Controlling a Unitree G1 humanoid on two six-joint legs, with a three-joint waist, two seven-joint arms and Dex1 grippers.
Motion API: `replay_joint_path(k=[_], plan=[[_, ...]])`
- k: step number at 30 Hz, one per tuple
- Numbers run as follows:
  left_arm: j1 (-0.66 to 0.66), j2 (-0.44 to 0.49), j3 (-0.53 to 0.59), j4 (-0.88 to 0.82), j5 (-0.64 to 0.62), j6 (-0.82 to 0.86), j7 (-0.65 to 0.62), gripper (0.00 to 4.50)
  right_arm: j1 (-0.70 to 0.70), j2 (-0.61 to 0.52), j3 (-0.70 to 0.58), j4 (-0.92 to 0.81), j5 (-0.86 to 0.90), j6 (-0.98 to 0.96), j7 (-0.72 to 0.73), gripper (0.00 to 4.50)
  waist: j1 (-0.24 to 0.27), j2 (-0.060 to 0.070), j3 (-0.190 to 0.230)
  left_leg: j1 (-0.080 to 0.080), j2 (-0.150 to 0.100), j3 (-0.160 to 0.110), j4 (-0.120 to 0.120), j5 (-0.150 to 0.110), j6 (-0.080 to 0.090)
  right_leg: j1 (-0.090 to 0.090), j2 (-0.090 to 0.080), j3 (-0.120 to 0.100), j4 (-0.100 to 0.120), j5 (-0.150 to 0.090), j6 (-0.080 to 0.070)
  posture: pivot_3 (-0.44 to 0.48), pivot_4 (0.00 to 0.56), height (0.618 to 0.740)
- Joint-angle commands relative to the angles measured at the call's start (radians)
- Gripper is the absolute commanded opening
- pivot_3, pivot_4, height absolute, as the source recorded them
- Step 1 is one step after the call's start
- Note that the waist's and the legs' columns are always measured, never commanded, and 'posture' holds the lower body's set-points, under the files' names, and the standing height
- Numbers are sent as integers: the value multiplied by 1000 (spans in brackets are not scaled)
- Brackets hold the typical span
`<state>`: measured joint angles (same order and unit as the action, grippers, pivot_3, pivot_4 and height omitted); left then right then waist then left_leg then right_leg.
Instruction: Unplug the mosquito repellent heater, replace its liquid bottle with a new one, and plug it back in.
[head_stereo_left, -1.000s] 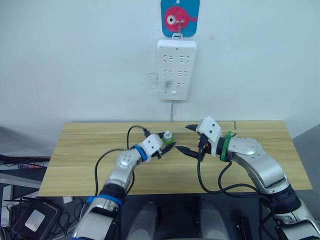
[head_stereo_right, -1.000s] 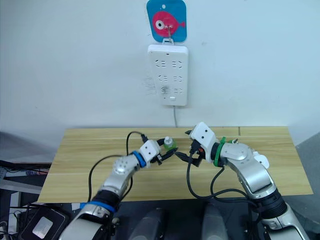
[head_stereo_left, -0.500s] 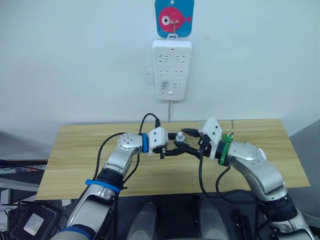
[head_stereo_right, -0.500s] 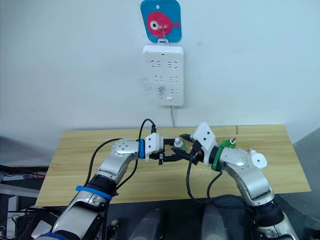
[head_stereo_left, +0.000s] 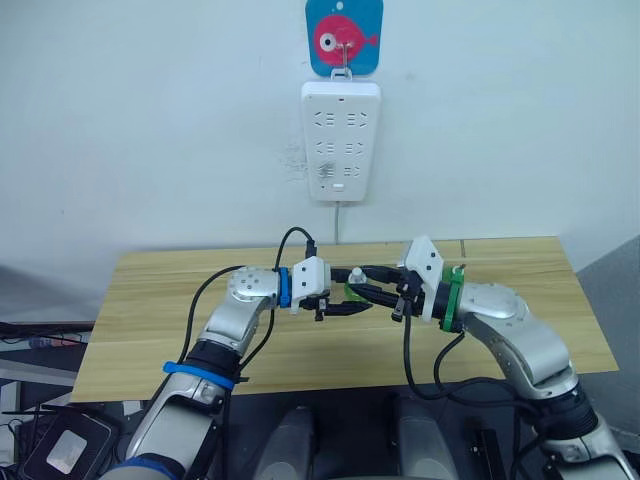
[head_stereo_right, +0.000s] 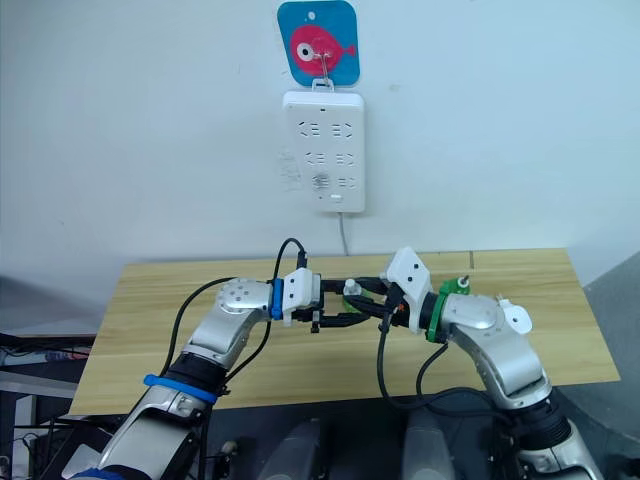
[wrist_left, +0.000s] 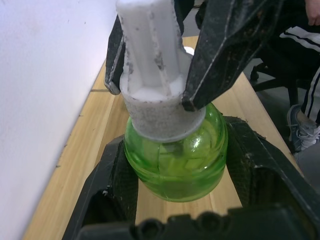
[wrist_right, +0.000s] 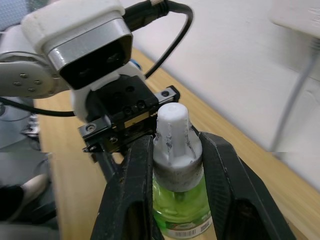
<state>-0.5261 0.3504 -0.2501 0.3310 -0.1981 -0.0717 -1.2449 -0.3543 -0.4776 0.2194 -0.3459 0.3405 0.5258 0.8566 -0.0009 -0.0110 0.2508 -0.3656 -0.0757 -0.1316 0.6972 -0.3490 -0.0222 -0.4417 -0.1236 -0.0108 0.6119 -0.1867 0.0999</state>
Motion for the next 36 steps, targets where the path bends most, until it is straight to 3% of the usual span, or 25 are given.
replay_joint_path(k=[1, 4, 8, 16, 18, 23, 28, 36], plan=[[20, 15, -37, -124, -40, -38, -98, 2248, -108, -10, 42, 76, 53, -117, 221, 997, -1, 0, -1, 0, 0, 0, 0, 0, 0, 0, 0, 0, 0, 0, 0, 67, 195, 740], [58, 55, -57, -197, -69, -48, -180, 2248, -195, 0, 91, 196, 55, -191, 389, 997, -3, 1, -2, 1, 1, 0, 0, 0, 0, 0, 0, 0, 0, 0, 0, 66, 192, 740], [91, 99, -70, -231, -81, -58, -252, 2248, -278, 30, 107, 330, 30, -269, 482, 997, -3, 1, -3, 0, 0, 0, 0, 0, 0, 0, 0, 0, -1, 0, 0, 79, 192, 740], [67, 81, -44, -172, -69, -75, -215, 2248, -233, -110, 55, 301, 64, -243, 588, 3745, 17, 0, -3, 0, -1, -1, 1, 0, 0, 0, -1, -1, 0, 0, 0, 76, 200, 740], [63, 71, -30, -156, -67, -62, -182, 2248, -176, -131, 11, 243, 63, -212, 507, 4479, 18, 0, -3, 0, 0, -1, 1, 0, 0, 0, 0, -1, 0, 0, 0, 78, 205, 740], [37, 46, 11, -95, -64, -26, -70, 2248, -17, -93, -69, 51, 51, -101, 238, 4479, 16, 1, -4, 0, 0, 1, 1, 0, 0, -1, 0, 0, 2, 0, 0, 69, 213, 740], [5, 22, 24, -31, -48, -34, -9, 2248, 62, 4, -52, -78, -12, -78, 16, 4479, 17, 1, -4, 0, 0, 1, 1, 0, -1, -1, 0, 0, 2, 0, 0, 59, 219, 740], [-19, -2, 11, -1, -35, -53, -6, 2248, 59, 83, -4, -92, -68, -63, -127, 4479, 11, 1, -4, 0, 0, 0, 1, 0, -1, 0, 0, 0, 2, 0, 0, 50, 216, 740]])
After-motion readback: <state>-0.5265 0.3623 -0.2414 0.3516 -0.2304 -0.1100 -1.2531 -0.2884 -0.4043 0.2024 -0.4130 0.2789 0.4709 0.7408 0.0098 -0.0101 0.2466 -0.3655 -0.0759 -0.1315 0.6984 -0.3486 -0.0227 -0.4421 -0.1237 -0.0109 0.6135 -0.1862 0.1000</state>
